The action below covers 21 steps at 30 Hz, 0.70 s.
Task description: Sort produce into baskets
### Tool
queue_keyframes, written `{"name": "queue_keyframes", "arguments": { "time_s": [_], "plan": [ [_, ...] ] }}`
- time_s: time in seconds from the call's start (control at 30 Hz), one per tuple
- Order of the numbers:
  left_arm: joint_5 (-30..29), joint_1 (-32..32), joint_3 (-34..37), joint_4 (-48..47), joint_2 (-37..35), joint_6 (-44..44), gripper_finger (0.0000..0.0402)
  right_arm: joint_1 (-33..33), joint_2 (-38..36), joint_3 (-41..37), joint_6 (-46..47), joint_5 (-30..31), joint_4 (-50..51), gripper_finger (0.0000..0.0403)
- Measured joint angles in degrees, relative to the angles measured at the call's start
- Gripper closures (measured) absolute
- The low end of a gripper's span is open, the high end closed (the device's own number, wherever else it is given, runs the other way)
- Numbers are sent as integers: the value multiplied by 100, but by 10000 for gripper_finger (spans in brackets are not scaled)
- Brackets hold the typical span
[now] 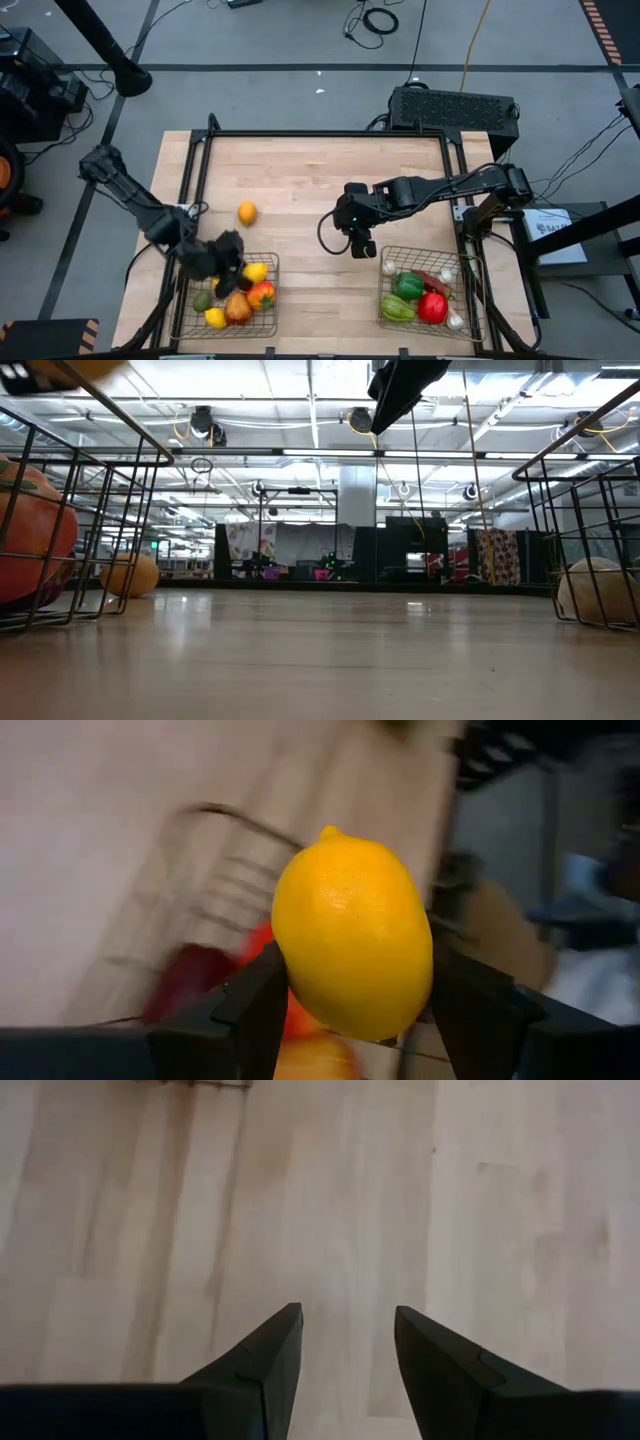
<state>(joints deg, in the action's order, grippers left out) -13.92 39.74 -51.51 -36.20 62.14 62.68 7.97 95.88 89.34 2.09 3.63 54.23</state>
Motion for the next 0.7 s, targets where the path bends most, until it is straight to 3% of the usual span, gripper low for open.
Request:
{"name": "queue_keyframes", "arguments": {
  "time_s": [0.37, 0.7],
  "plan": [
    [-34, 1062, 4, 947, 997, -146, 171, 2, 2, -101, 213, 400, -223, 250],
    [-33, 1028, 7, 917, 1282, -77, 54, 22, 2, -101, 374, 398, -596, 250]
  ]
}}
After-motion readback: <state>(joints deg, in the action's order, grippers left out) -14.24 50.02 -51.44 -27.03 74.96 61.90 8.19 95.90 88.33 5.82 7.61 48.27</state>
